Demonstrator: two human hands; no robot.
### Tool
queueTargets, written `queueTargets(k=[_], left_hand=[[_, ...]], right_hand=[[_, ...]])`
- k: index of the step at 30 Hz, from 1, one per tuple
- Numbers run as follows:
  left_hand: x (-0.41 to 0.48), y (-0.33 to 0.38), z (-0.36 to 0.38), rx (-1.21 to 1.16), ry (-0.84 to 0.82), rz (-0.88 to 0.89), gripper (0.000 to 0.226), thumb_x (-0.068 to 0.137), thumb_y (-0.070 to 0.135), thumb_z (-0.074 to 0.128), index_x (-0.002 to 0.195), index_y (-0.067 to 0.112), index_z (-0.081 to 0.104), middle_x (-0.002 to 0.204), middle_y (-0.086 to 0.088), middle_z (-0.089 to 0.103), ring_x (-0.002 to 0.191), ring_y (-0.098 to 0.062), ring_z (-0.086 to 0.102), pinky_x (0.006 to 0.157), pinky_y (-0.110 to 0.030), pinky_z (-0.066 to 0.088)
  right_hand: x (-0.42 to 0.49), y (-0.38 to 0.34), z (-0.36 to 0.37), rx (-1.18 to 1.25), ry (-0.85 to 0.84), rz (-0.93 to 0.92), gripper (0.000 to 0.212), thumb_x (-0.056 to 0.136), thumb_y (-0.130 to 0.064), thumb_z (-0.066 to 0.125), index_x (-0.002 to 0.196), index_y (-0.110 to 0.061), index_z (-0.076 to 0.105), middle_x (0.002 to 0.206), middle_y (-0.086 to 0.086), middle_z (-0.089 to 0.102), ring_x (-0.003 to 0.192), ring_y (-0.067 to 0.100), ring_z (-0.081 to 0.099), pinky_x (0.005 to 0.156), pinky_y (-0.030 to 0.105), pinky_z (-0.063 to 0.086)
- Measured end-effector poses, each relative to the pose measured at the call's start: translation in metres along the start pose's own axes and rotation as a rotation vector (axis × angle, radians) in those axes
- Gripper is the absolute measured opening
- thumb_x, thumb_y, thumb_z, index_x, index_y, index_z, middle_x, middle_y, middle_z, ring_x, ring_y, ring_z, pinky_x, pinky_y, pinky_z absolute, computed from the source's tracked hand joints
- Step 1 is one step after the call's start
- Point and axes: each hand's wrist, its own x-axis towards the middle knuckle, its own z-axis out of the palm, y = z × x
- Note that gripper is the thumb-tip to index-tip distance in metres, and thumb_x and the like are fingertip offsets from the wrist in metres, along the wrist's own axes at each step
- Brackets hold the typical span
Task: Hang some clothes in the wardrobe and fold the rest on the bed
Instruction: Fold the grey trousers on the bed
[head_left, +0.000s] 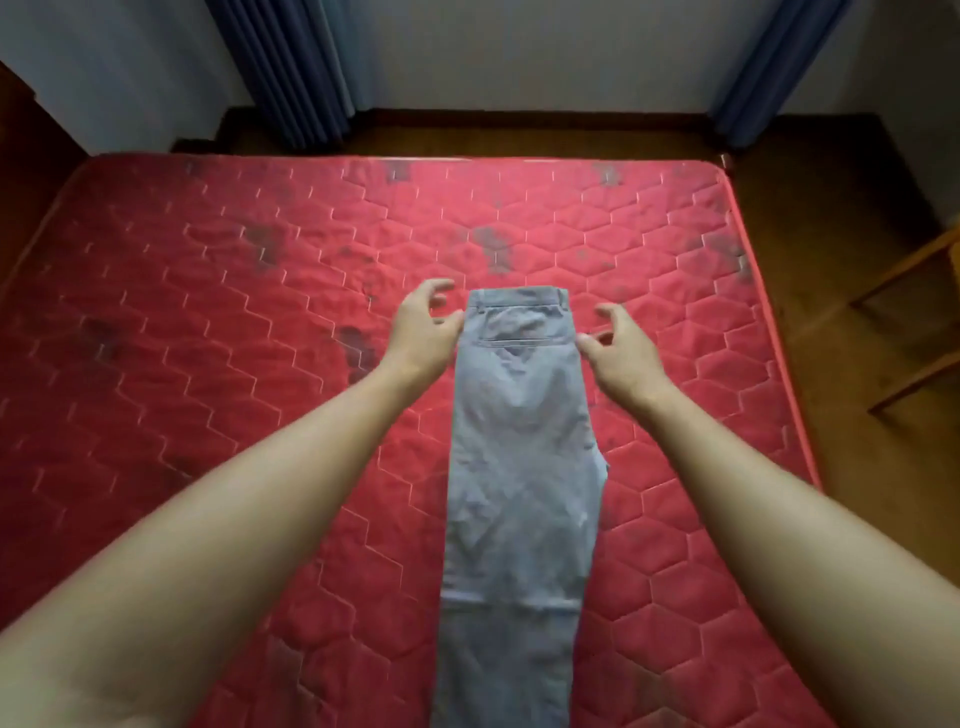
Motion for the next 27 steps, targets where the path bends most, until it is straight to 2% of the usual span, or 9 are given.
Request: queueTargets(k=[2, 7, 11, 12, 16, 19, 22, 25, 27], left_hand=[[-0.035, -0.069, 0.025, 0.091, -0.066, -0.094, 0.038, 0.091, 0.006, 0.063, 0.129, 0.008, 0.062, 0.124, -0.013, 0.063, 0.108, -0.023, 0.063, 0.093, -0.029, 0.048], [-0.158, -0.244, 0.071, 0.265, -0.372, -0.508, 0.046, 0.091, 0.017, 0.071, 0.134, 0.009, 0.058, 0.126, -0.016, 0.062, 0.116, -0.028, 0.059, 0.103, -0.036, 0.045], [-0.250, -0.328, 0.093, 0.237, -0.466, -0.725, 0.055, 0.089, 0.017, 0.074, 0.138, 0.007, 0.052, 0.128, -0.016, 0.060, 0.117, -0.025, 0.058, 0.102, -0.032, 0.045], [-0.271, -0.342, 0.098, 0.208, -0.469, -0.763, 0.054, 0.089, 0.013, 0.074, 0.137, 0.007, 0.052, 0.126, -0.014, 0.061, 0.115, -0.023, 0.058, 0.100, -0.029, 0.046], [-0.335, -0.374, 0.115, 0.012, -0.418, -0.940, 0.038, 0.088, -0.002, 0.069, 0.122, 0.002, 0.055, 0.095, -0.010, 0.065, 0.081, -0.017, 0.064, 0.066, -0.024, 0.054], [-0.364, -0.382, 0.120, -0.042, -0.374, -0.979, 0.025, 0.088, -0.001, 0.067, 0.112, 0.005, 0.061, 0.095, -0.007, 0.070, 0.077, -0.015, 0.067, 0.059, -0.021, 0.053], [-0.390, -0.388, 0.115, -0.013, -0.438, -0.939, 0.023, 0.088, 0.001, 0.063, 0.108, 0.012, 0.067, 0.102, -0.002, 0.073, 0.092, -0.018, 0.071, 0.079, -0.031, 0.059], [-0.421, -0.397, 0.108, -0.025, -0.492, -0.879, 0.031, 0.092, -0.002, 0.057, 0.118, 0.015, 0.060, 0.111, -0.005, 0.071, 0.101, -0.021, 0.069, 0.092, -0.042, 0.058], [-0.443, -0.403, 0.105, -0.083, -0.469, -0.837, 0.037, 0.095, -0.004, 0.052, 0.125, 0.018, 0.050, 0.109, -0.010, 0.070, 0.098, -0.025, 0.070, 0.088, -0.044, 0.059]], right_hand=[[-0.033, 0.058, 0.045, -0.022, -0.057, 0.090, 0.043, 0.093, -0.025, 0.061, 0.135, -0.018, 0.055, 0.098, -0.002, 0.066, 0.104, 0.027, 0.065, 0.082, 0.029, 0.042], [-0.151, 0.214, 0.147, -0.069, -0.354, 0.443, 0.046, 0.095, -0.024, 0.065, 0.136, -0.007, 0.052, 0.125, 0.016, 0.066, 0.115, 0.032, 0.062, 0.096, 0.035, 0.046], [-0.225, 0.297, 0.198, -0.002, -0.418, 0.673, 0.046, 0.093, -0.026, 0.070, 0.130, -0.006, 0.051, 0.120, 0.011, 0.066, 0.109, 0.028, 0.063, 0.086, 0.030, 0.044], [-0.240, 0.310, 0.209, 0.026, -0.424, 0.718, 0.046, 0.092, -0.024, 0.072, 0.128, -0.005, 0.051, 0.115, 0.010, 0.067, 0.105, 0.027, 0.063, 0.086, 0.030, 0.044], [-0.284, 0.345, 0.242, 0.129, -0.313, 0.850, 0.036, 0.085, -0.015, 0.079, 0.111, -0.007, 0.055, 0.101, 0.014, 0.069, 0.093, 0.029, 0.067, 0.089, 0.043, 0.054], [-0.307, 0.358, 0.253, 0.189, -0.263, 0.959, 0.035, 0.083, -0.016, 0.080, 0.106, -0.015, 0.053, 0.098, 0.009, 0.066, 0.087, 0.025, 0.065, 0.086, 0.048, 0.057], [-0.336, 0.362, 0.257, 0.121, -0.311, 0.906, 0.021, 0.084, -0.014, 0.078, 0.092, -0.015, 0.059, 0.095, 0.010, 0.068, 0.076, 0.022, 0.062, 0.071, 0.039, 0.054], [-0.369, 0.363, 0.258, -0.083, -0.320, 0.709, 0.027, 0.085, -0.017, 0.075, 0.107, -0.012, 0.063, 0.106, 0.012, 0.069, 0.095, 0.030, 0.066, 0.087, 0.042, 0.052], [-0.390, 0.360, 0.259, -0.043, -0.214, 0.649, 0.038, 0.085, -0.014, 0.073, 0.119, -0.015, 0.056, 0.107, 0.009, 0.068, 0.097, 0.029, 0.065, 0.090, 0.043, 0.051]])
